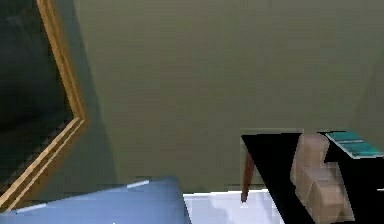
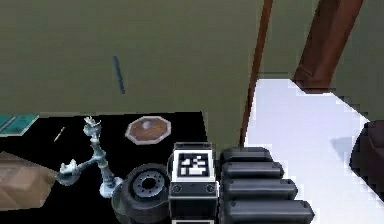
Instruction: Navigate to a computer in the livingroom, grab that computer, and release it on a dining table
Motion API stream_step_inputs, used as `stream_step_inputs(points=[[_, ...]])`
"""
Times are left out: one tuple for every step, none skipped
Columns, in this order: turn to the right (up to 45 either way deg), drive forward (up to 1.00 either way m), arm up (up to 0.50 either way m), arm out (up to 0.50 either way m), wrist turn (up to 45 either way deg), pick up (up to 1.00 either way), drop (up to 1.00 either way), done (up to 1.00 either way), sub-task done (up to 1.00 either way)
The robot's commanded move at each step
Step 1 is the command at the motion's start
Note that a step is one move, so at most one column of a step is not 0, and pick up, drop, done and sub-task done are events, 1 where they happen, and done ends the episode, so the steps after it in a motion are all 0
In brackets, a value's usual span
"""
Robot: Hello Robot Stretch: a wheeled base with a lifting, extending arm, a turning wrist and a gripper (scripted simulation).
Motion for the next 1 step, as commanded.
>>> stream_step_inputs(points=[[3.0,0.0,0.0,0.0,0.0,0.0,0.0,0.0,0.0]])
